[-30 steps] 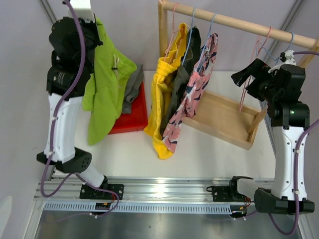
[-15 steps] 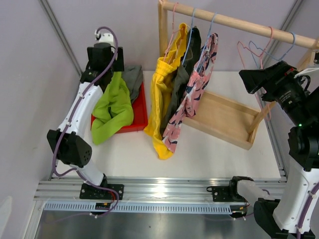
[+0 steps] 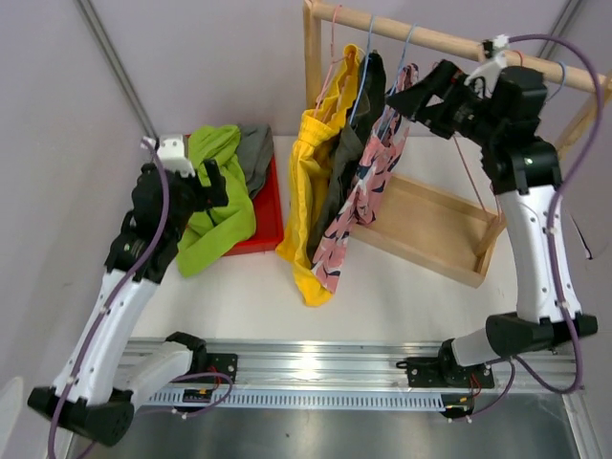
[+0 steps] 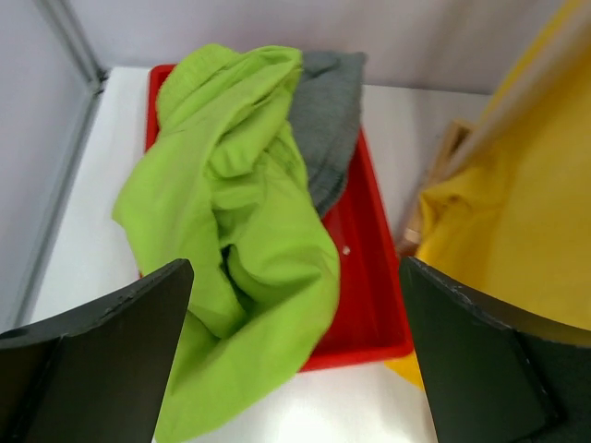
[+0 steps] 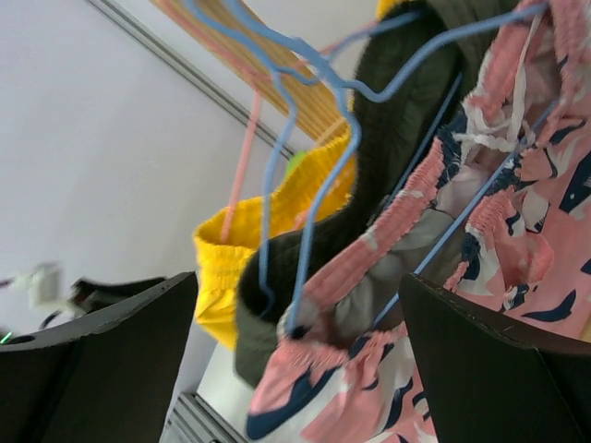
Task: Remove the shorts from the hanger
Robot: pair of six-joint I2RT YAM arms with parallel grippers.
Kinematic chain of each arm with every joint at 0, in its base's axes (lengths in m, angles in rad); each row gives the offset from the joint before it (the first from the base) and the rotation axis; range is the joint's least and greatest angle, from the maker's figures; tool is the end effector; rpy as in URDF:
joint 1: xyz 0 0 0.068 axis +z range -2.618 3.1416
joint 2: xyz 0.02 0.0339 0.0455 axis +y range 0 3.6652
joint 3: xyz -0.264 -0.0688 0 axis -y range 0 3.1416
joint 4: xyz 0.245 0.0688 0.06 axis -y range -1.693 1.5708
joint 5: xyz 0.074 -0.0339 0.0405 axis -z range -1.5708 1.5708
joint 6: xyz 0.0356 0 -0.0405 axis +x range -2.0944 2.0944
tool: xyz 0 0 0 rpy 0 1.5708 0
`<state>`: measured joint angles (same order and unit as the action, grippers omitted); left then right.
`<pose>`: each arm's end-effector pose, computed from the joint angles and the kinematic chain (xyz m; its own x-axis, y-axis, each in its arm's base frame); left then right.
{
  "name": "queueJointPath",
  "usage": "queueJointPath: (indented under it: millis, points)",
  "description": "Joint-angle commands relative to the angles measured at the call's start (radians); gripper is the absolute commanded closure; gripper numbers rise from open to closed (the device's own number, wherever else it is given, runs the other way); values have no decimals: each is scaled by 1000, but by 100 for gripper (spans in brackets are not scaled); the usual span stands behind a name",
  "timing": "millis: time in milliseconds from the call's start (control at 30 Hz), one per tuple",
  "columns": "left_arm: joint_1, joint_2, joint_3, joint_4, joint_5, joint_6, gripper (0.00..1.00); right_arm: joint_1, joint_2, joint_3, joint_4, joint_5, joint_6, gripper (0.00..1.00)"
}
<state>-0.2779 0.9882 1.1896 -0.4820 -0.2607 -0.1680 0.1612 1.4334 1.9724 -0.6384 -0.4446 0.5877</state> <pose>0.2015 -0.0480 0.4117 -0.2671 -0.0918 -0.9593 -0.0180 0.9958 -0.0903 0.2630 0.0583 0.5417 -0.3961 0.4427 -0.8044 -0.4178 0.6932 0.5872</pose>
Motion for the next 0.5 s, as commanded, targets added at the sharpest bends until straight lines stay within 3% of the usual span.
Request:
queueJointPath:
  millis: [0,167,467]
  points:
    - [-47,-81,-117,-29,32,-16,1,52,28,89,58,93,-37,2]
    - [-93,-194,-270,45,28,-30,1,93,99,88,112,142,-31,5]
    - [-96,-186,-297,63,40,-34,1,139,142,57,197,207,-9,26]
